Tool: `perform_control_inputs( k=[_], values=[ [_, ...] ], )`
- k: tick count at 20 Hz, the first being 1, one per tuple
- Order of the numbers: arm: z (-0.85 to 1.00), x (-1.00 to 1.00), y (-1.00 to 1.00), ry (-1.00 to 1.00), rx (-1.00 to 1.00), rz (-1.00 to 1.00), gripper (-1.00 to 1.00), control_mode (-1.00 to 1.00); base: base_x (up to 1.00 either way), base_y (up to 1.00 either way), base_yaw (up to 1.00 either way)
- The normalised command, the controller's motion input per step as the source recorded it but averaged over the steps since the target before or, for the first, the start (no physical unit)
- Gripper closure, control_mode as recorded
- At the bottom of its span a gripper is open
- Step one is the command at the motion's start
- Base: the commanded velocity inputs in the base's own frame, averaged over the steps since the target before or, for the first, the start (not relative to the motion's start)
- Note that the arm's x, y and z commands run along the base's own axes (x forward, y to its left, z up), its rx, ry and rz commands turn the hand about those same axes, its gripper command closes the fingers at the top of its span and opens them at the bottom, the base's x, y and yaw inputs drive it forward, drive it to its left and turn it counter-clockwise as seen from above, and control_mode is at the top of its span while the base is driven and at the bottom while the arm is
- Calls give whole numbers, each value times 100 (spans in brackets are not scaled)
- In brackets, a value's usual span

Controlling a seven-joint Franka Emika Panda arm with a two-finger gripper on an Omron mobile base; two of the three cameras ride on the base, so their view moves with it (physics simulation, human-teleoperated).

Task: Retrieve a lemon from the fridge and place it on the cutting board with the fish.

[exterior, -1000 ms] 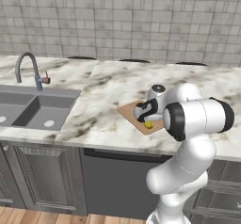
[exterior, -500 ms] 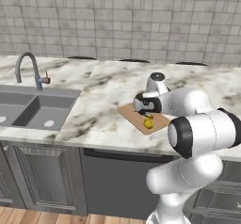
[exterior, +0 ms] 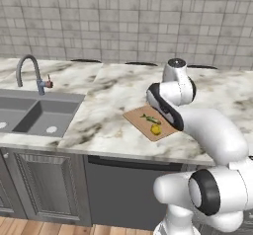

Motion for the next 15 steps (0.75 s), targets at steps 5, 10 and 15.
perform_control_inputs(
  k=[5,10,15],
  values=[
    [57,-100,3,0,0,-10,-100,-100,0,0,0],
    [48,-100,1,-1,0,-7,-100,-100,0,0,0],
    [28,-100,0,-4,0,-1,-100,-100,0,0,0]
  ],
)
